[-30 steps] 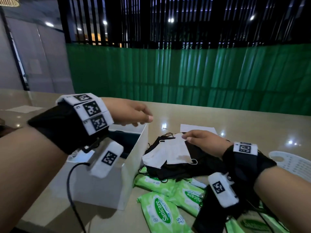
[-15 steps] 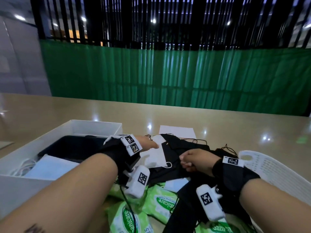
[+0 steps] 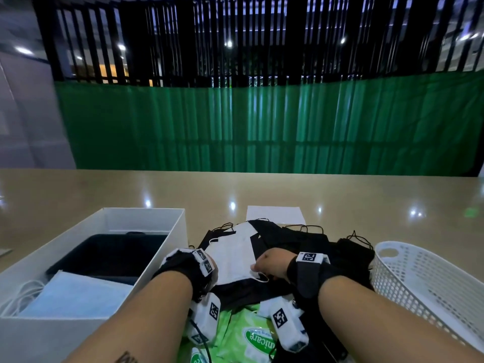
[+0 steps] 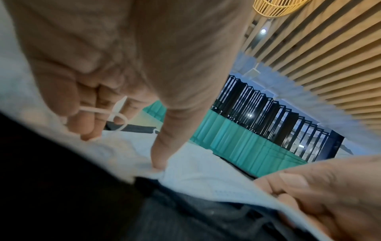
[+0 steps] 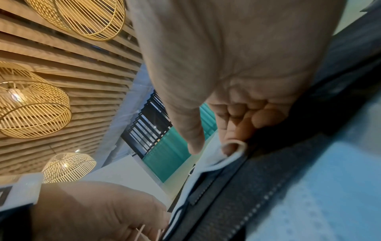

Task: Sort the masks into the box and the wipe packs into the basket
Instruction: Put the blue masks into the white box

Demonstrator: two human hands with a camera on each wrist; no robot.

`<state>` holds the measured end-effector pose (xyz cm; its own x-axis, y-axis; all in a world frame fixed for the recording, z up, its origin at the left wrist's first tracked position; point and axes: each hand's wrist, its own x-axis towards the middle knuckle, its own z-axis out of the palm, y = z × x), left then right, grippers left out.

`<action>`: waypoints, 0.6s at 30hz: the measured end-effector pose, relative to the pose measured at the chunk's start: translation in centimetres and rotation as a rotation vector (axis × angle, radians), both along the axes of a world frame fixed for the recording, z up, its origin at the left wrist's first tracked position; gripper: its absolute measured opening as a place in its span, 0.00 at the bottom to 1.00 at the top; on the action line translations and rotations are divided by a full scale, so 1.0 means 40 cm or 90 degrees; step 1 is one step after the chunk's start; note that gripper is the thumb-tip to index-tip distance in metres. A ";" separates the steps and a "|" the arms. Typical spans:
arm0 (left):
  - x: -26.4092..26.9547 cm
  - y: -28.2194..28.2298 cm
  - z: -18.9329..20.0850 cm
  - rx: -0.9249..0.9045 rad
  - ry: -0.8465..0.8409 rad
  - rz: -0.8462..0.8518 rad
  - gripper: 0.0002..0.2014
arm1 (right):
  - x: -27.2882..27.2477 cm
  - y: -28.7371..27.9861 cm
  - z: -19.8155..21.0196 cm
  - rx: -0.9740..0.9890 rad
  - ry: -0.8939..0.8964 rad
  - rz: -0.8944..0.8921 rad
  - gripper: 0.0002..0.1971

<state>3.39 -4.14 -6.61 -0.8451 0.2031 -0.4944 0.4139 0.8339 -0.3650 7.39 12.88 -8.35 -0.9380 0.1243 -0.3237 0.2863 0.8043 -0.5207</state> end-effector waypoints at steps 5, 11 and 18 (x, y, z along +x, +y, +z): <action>-0.021 -0.041 -0.027 0.056 -0.006 -0.083 0.28 | 0.000 0.000 -0.006 -0.003 -0.004 -0.005 0.18; 0.003 -0.033 -0.016 0.039 -0.002 -0.096 0.20 | 0.029 0.028 -0.008 -0.265 0.026 -0.108 0.13; -0.032 -0.015 -0.027 0.005 -0.002 -0.059 0.23 | 0.092 0.166 -0.012 -0.478 0.134 -0.286 0.05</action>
